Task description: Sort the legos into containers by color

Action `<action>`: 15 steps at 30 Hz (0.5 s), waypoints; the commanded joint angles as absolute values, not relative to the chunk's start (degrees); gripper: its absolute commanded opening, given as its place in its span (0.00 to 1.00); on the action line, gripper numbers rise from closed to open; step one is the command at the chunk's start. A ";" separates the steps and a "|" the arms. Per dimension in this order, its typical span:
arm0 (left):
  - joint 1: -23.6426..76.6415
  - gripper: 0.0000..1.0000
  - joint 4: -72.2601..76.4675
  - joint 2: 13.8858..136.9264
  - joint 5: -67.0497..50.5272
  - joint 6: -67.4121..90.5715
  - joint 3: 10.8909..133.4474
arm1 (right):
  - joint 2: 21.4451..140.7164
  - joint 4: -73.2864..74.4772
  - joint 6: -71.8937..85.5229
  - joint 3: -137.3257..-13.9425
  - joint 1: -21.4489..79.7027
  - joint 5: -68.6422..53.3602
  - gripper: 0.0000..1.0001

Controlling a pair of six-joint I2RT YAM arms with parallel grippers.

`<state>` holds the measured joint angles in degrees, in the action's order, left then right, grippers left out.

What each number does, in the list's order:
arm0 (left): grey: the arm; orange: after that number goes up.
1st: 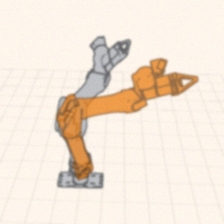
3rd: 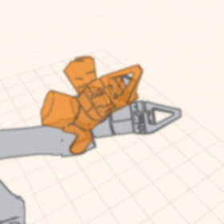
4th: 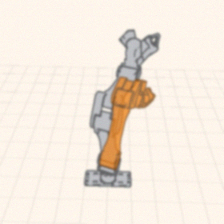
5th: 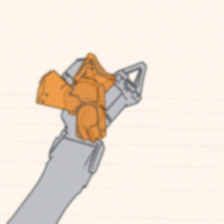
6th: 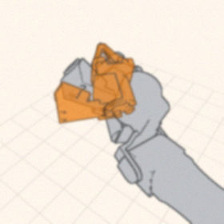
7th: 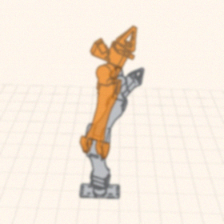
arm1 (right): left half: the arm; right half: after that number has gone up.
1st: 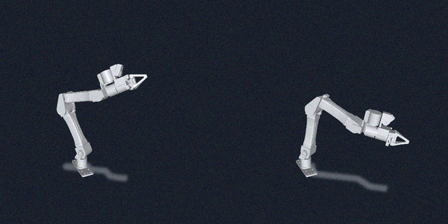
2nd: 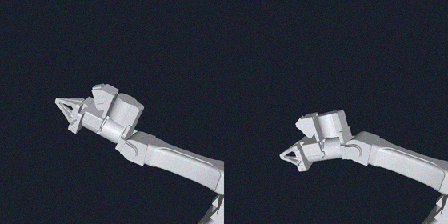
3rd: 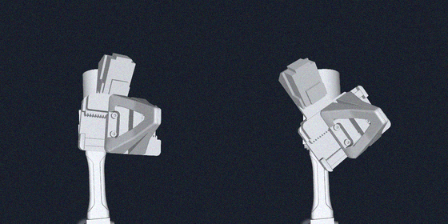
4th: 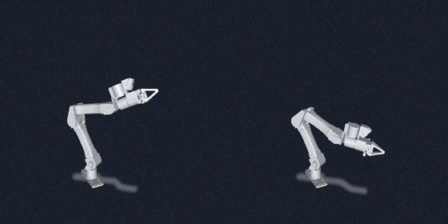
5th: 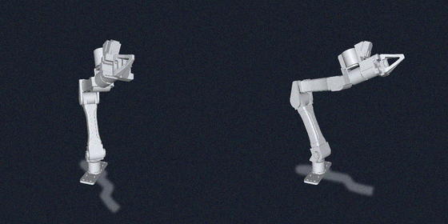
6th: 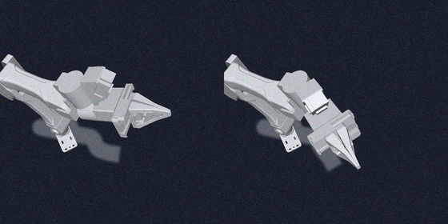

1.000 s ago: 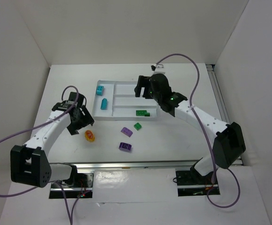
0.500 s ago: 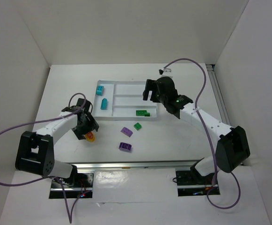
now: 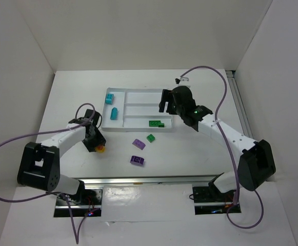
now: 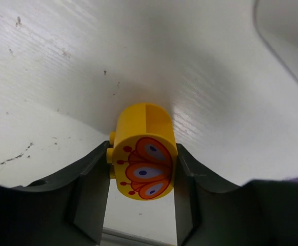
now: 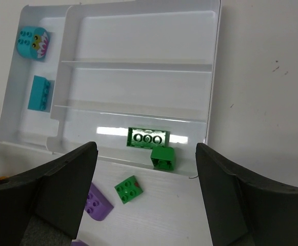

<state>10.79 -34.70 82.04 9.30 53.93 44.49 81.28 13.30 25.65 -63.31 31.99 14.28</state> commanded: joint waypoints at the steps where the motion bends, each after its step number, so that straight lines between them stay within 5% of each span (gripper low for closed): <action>1: 12.65 0.20 -36.56 76.14 10.11 51.70 48.86 | 77.26 15.90 25.05 -63.28 31.64 16.44 0.84; 7: 21.25 0.20 -37.18 74.25 10.63 45.02 63.78 | 73.05 18.80 25.58 -62.23 28.74 17.58 0.84; 15: 26.54 0.23 -37.18 99.91 12.48 38.85 92.78 | 66.54 24.69 27.51 -59.50 25.23 19.42 0.84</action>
<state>26.15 -36.21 93.10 11.14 43.09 86.89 69.93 20.86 26.39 -60.45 26.00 17.28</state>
